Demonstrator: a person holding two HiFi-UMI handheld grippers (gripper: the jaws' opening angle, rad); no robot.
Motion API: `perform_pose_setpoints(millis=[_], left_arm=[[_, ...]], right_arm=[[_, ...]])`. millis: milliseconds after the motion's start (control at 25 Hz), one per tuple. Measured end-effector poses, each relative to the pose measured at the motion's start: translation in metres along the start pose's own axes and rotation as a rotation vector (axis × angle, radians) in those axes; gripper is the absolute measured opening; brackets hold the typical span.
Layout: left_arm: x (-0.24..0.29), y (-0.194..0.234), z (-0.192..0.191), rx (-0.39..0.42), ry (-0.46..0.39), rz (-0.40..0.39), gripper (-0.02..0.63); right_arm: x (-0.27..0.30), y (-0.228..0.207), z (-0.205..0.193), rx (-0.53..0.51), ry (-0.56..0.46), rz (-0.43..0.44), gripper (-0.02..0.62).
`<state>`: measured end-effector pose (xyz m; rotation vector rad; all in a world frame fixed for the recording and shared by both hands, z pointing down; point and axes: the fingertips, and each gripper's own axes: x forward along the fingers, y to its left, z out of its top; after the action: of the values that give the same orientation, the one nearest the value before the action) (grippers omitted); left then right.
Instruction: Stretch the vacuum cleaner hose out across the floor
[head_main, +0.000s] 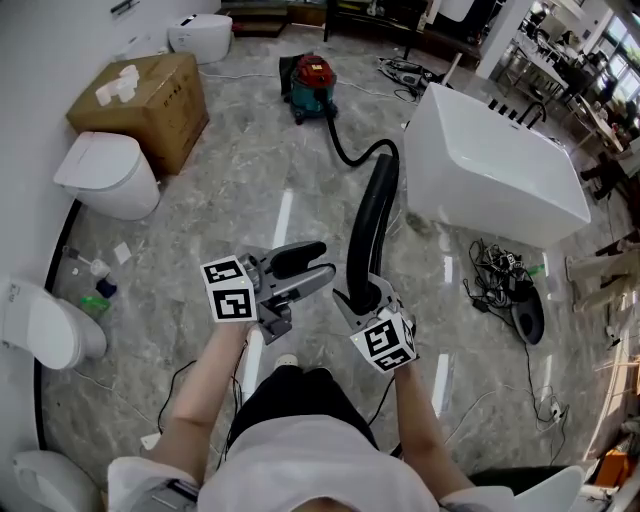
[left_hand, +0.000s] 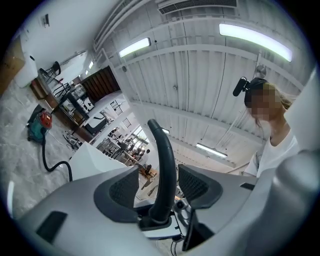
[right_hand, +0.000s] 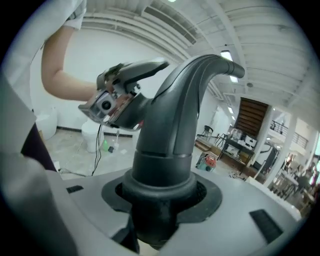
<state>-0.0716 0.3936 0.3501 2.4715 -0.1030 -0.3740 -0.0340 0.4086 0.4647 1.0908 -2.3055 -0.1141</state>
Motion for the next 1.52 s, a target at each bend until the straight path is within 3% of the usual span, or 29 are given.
perform_pose_setpoints(millis=[560, 1040, 1240, 1400, 1520], left_arm=[[-0.010, 0.012, -0.022, -0.077, -0.007, 0.048, 0.233], [-0.021, 0.023, -0.063, -0.130, 0.066, 0.125, 0.233], [-0.031, 0.033, -0.066, -0.154, 0.049, 0.158, 0.233], [-0.031, 0.034, -0.061, -0.152, 0.036, 0.169, 0.235], [-0.033, 0.029, -0.057, -0.178, -0.005, 0.132, 0.235]], right_arm=[[-0.047, -0.069, -0.007, 0.768, -0.363, -0.129, 0.202], [-0.077, -0.098, -0.018, 1.373, -0.726, -0.094, 0.202], [-0.076, -0.100, -0.034, 1.612, -0.851, -0.050, 0.202], [-0.078, -0.105, -0.043, 1.735, -0.933, -0.028, 0.202], [-0.077, -0.104, -0.051, 1.804, -0.975, -0.024, 0.202]])
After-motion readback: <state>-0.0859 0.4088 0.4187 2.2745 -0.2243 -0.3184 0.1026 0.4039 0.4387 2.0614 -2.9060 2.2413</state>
